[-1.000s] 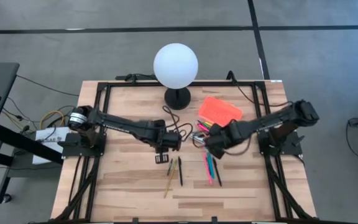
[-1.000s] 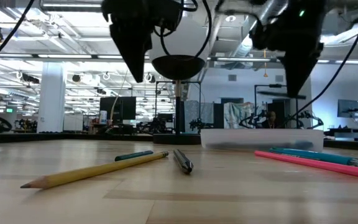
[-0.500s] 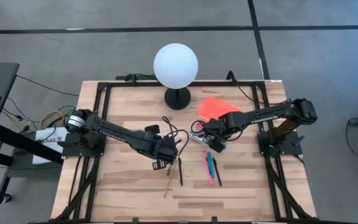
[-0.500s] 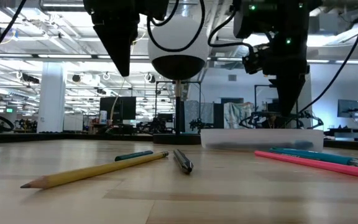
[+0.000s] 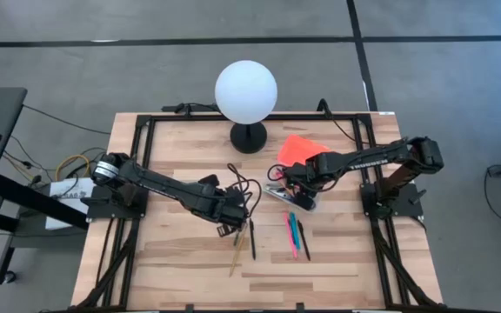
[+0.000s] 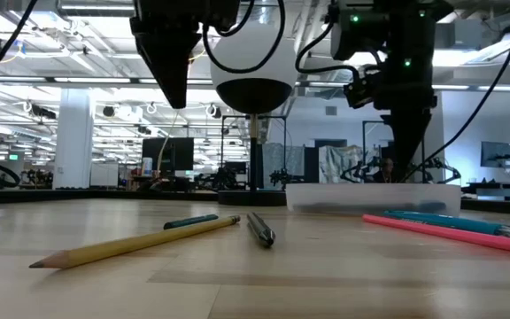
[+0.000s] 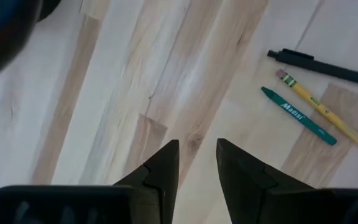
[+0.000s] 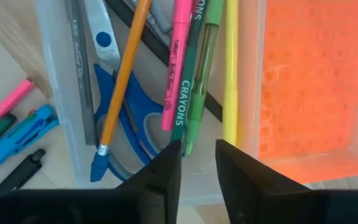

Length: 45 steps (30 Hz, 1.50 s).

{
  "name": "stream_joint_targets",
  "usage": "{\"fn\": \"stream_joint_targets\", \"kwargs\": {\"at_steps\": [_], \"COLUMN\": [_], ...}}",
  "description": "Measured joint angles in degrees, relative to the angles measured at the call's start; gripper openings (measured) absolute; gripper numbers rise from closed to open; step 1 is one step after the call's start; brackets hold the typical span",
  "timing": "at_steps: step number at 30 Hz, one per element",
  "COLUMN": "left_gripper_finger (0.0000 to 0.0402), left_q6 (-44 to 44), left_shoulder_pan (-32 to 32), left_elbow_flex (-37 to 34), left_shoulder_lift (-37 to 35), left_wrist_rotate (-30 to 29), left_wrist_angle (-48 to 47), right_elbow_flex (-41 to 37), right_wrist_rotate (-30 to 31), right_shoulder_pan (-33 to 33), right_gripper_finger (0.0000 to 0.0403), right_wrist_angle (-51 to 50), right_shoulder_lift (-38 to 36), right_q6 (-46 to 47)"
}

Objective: Pick & place school supplies into a supply box
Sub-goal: Put the green crayon into the orange supply box

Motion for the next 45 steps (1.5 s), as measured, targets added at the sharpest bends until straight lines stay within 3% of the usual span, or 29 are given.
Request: {"fn": "stream_joint_targets", "kwargs": {"at_steps": [4,9,15,21,27,34,45], "left_gripper_finger": [0.0102,0.0103,0.0103,0.0102,0.0102,0.0102,0.0103], "left_q6": [-5.0,-11.8,-22.3,-29.2,-29.9,-29.7,-26.9], "left_shoulder_pan": [-0.2,-0.4,-1.5,-2.1,-2.3,-2.3,-1.8], "left_elbow_flex": [-2.0,-9.5,-17.2,-20.5,-20.7,-20.7,-20.6], "left_shoulder_lift": [0.1,0.2,0.3,0.3,0.3,0.8,2.6], "left_wrist_rotate": [1.1,9.1,12.2,13.2,12.6,10.0,10.3], "left_wrist_angle": [3.5,15.7,26.0,31.4,35.5,37.1,40.7], "right_elbow_flex": [0.0,0.0,0.0,0.0,0.0,0.0,0.0], "right_wrist_rotate": [0.0,0.6,6.6,13.7,21.2,27.9,30.6], "right_shoulder_pan": [2.3,7.6,15.5,25.4,36.3,47.3,53.1], "right_gripper_finger": [0.0104,0.0107,0.0107,0.0107,0.0107,0.0107,0.0107], "right_wrist_angle": [0.2,0.5,0.1,-0.6,-4.6,-10.0,-12.6], "right_shoulder_lift": [-1.8,-7.0,-15.8,-23.9,-28.7,-29.0,-25.0], "right_q6": [1.0,2.1,8.1,17.1,28.7,41.8,50.9]}}
